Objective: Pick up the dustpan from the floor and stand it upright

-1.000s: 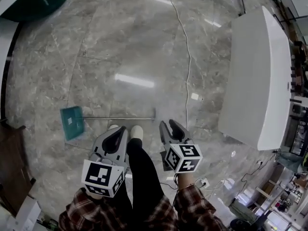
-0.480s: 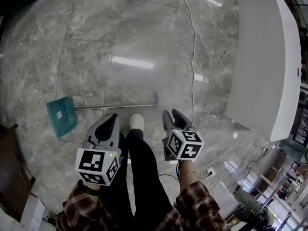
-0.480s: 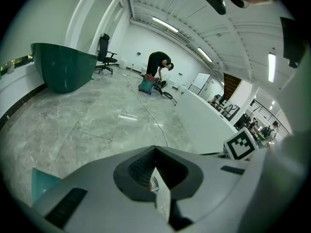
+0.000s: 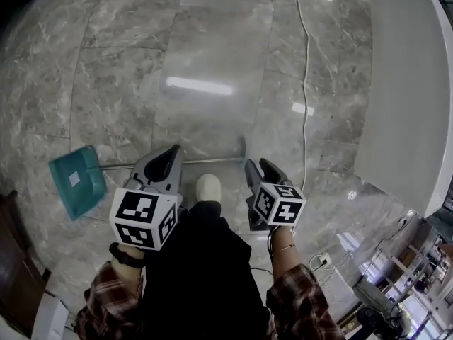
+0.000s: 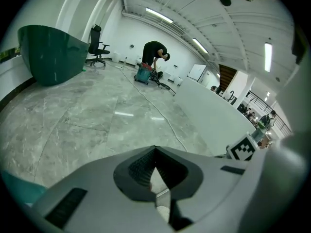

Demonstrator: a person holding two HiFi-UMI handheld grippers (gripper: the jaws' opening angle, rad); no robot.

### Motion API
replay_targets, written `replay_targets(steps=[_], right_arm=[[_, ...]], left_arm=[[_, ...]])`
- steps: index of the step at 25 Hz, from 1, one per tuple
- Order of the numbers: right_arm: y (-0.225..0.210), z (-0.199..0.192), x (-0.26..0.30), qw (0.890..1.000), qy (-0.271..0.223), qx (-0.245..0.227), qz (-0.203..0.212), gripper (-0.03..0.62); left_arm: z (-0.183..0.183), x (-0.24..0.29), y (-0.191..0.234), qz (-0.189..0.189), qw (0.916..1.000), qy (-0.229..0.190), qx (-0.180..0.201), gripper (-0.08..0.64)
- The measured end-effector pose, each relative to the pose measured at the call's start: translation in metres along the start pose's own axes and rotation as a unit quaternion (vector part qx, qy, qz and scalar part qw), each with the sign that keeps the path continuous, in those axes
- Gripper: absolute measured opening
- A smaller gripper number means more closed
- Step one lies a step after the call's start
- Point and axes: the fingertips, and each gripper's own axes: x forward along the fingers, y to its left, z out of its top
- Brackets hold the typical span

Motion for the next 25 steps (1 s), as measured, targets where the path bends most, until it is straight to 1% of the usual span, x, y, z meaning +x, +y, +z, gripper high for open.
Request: replay_targets(steps=[6,8,13,16,20,23,25], right_arm=[[-0.034,-0.045,0.085,0.999,0.029,0.013,-0.018,0.144],[-0.047,-0.057,0.111,0.999,0.035,0.012,-0.026,0.144],[-0.084,-0.080,0.164,0.997,0.048,0.017,-0.055,0.144],[-0.105,-0.092,0.185,0.996,0.062,0.018,-0.066,0.144],[-0.122,-0.108,0.208,0.994,0.083,0.007,-0.073,0.143],[-0.129,-0.119,0.224,0.991,0.100,0.020,-0.087,0.143],[-0.131,-0.122,0.228,0.989,0.100,0.032,-0.103,0.141]], left_arm=[[-0.051,0.055,0.069,0.031,0.9989,0.034,0.001,0.001],[-0.068,0.074,0.083,0.030,0.9987,0.041,0.000,0.002],[-0.102,0.119,0.103,0.018,0.9985,0.049,0.014,0.001],[-0.112,0.136,0.108,0.012,0.9984,0.052,0.018,0.000],[-0.119,0.148,0.110,0.003,0.9979,0.058,0.030,0.000],[-0.118,0.150,0.113,-0.003,0.9981,0.055,0.027,0.002],[-0.118,0.149,0.117,-0.005,0.9983,0.055,0.022,0.000]])
